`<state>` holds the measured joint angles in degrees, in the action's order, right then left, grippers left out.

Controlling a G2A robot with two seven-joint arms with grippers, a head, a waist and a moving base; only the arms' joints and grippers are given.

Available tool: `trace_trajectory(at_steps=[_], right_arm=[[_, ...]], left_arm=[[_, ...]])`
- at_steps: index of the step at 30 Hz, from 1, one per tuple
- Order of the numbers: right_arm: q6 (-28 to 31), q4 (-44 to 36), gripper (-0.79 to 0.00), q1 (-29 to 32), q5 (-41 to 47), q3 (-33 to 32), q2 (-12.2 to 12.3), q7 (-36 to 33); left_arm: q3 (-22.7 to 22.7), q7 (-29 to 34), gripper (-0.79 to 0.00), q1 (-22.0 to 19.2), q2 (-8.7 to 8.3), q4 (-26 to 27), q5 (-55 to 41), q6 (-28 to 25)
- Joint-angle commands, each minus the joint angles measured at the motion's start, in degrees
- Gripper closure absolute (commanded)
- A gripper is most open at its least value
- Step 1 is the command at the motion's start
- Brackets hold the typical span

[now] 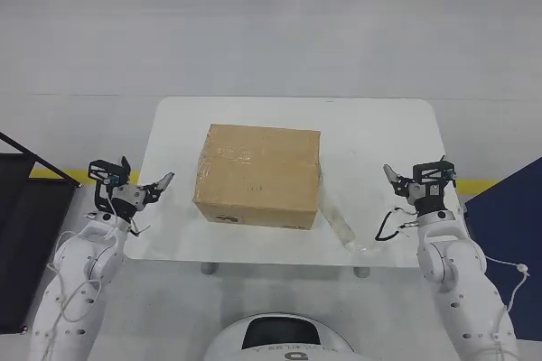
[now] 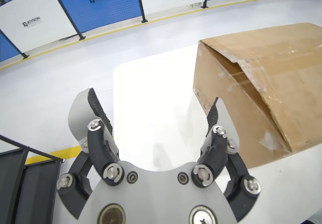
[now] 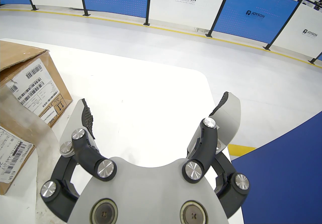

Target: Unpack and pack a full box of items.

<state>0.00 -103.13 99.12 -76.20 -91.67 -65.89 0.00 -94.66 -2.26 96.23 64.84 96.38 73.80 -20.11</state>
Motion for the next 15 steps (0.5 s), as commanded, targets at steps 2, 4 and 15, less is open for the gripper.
trace_trajectory(at_steps=[2, 4, 15], right_arm=[[0.0, 0.0, -0.785, 0.0, 0.0, 0.0, 0.0, 0.0], [0.0, 0.0, -0.785, 0.0, 0.0, 0.0, 0.0, 0.0], [0.0, 0.0, -0.785, 0.0, 0.0, 0.0, 0.0, 0.0]], left_arm=[[1.1, 0.2, -0.785, -1.6, -0.06, -1.3, 2.0, -1.0], [2.5, 1.2, -0.785, -3.3, 0.03, -2.3, 2.2, -1.5], [8.5, 4.0, -0.785, -9.2, 0.62, -5.3, 3.1, -1.3]])
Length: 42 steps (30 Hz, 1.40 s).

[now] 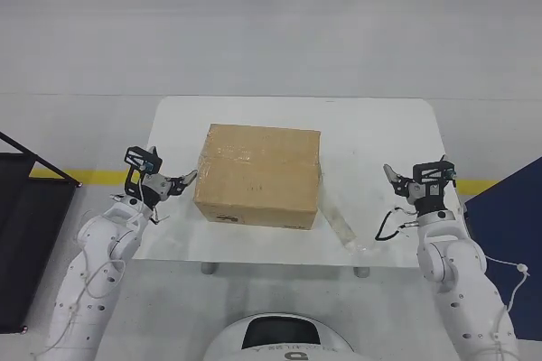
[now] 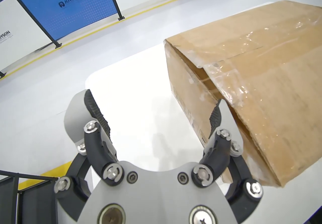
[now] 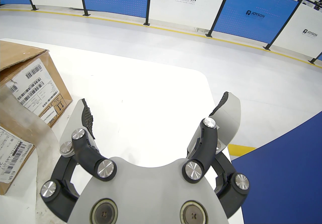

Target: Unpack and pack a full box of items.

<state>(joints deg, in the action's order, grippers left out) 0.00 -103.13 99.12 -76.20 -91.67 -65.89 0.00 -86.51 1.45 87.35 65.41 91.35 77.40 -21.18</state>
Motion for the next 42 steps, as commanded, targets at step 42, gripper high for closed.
trace_trajectory(at_steps=[42], right_arm=[[3.6, -0.4, -0.785, -5.8, 2.9, 4.3, -0.5, -4.2]], left_arm=[[-13.8, -21.6, -0.785, 7.8, -3.31, -3.7, -10.0, -24.4]])
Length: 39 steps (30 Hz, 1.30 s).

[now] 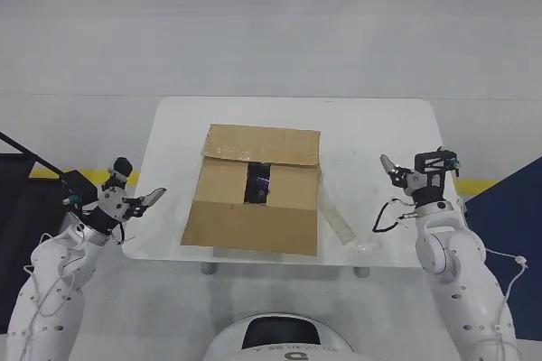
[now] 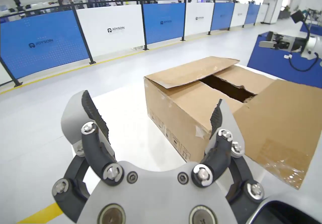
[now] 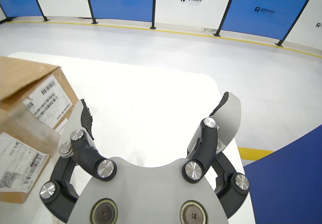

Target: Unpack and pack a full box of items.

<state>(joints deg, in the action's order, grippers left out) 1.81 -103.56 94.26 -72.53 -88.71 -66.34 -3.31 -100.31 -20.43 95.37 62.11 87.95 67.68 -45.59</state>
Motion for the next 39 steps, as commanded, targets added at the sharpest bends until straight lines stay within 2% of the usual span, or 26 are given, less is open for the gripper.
trace_trajectory(at_steps=[1, 2, 9, 11, 15, 20, 24, 28, 34, 39], right_arm=[[3.3, -0.1, -0.785, -1.5, -0.5, 2.4, -0.1, -1.8], [5.4, -0.4, -0.785, -1.7, 1.0, 3.0, -0.1, -2.5], [5.4, -0.4, -0.785, -1.7, 1.0, 3.0, -0.1, -2.5], [9.9, -0.7, -0.785, -2.4, 3.6, 4.3, -0.1, -3.6], [22.4, -3.8, -0.785, -4.9, 1.3, 8.8, 0.2, -8.6], [27.2, -4.9, -0.785, -8.0, -2.0, 13.7, 0.2, -15.4], [24.0, -4.4, -0.785, -10.2, -2.7, 15.1, 0.0, -19.1], [17.0, -4.0, -0.785, -12.1, -6.5, 17.0, -0.5, -22.3], [17.6, 0.1, -0.785, -17.4, -6.2, 18.5, -0.8, -28.8], [15.2, 2.7, -0.785, -21.1, -7.9, 19.8, -1.3, -31.8]], left_arm=[[0.0, 0.3, -0.785, -0.2, 0.00, -0.3, -0.3, 0.0], [0.0, 0.3, -0.785, -0.2, 0.00, -0.3, -0.3, 0.0], [0.0, 0.3, -0.785, -0.2, 0.00, -0.3, -0.3, 0.0], [0.0, 0.3, -0.785, -0.2, 0.00, -0.3, -0.3, 0.0], [0.0, 0.3, -0.785, -0.2, 0.00, -0.3, -0.3, 0.0], [0.0, 0.3, -0.785, -0.2, 0.00, -0.3, -0.3, 0.0], [0.0, 0.3, -0.785, -0.2, 0.00, -0.3, -0.3, 0.0], [0.0, 0.3, -0.785, -0.2, 0.00, -0.3, -0.3, 0.0], [0.0, 0.3, -0.785, -0.2, 0.00, -0.3, -0.3, 0.0], [0.0, 0.3, -0.785, -0.2, 0.00, -0.3, -0.3, 0.0]])
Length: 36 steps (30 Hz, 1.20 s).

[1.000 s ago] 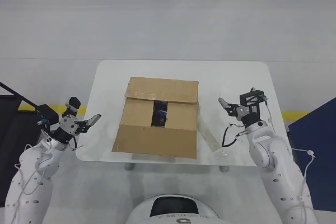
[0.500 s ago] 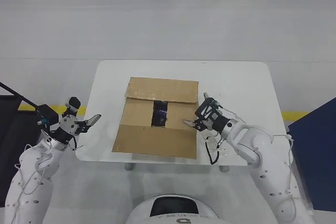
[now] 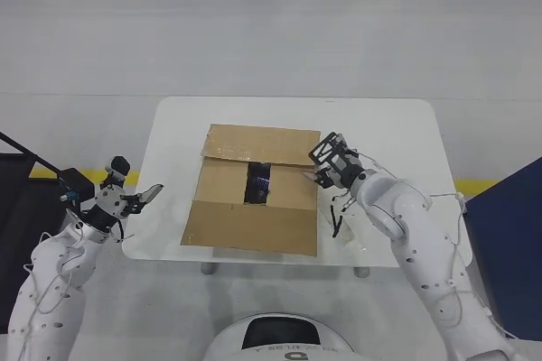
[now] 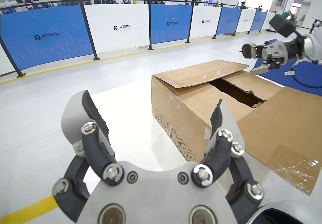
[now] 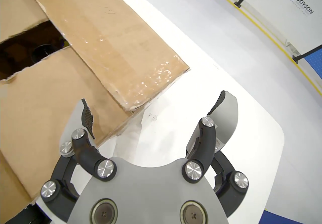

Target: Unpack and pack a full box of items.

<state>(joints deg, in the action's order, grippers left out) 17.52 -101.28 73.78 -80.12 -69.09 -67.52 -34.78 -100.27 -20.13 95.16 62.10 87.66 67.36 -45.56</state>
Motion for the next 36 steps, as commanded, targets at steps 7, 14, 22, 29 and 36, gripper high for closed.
trace_trajectory(at_steps=[7, 14, 22, 29, 36], right_arm=[[0.6, 3.3, -0.785, -3.8, -3.7, 3.4, -0.5, -4.1], [-4.2, 3.3, -0.785, -6.0, -4.2, 3.6, -1.1, -2.2], [-15.4, 3.7, -0.785, -9.3, -5.3, 4.2, -2.3, -1.1], [-18.8, 13.9, -0.785, -24.5, 10.9, 6.6, -5.3, -9.3], [-19.4, 37.4, -0.785, -41.6, 22.1, 13.6, -9.2, -22.8]], left_arm=[[0.0, 0.0, -0.785, 0.0, 0.00, 0.0, 0.0, 0.0], [0.0, 0.0, -0.785, 0.0, 0.00, 0.0, 0.0, 0.0], [0.0, 0.0, -0.785, 0.0, 0.00, 0.0, 0.0, 0.0], [0.0, 0.0, -0.785, 0.0, 0.00, 0.0, 0.0, 0.0], [0.0, 0.0, -0.785, 0.0, 0.00, 0.0, 0.0, 0.0]])
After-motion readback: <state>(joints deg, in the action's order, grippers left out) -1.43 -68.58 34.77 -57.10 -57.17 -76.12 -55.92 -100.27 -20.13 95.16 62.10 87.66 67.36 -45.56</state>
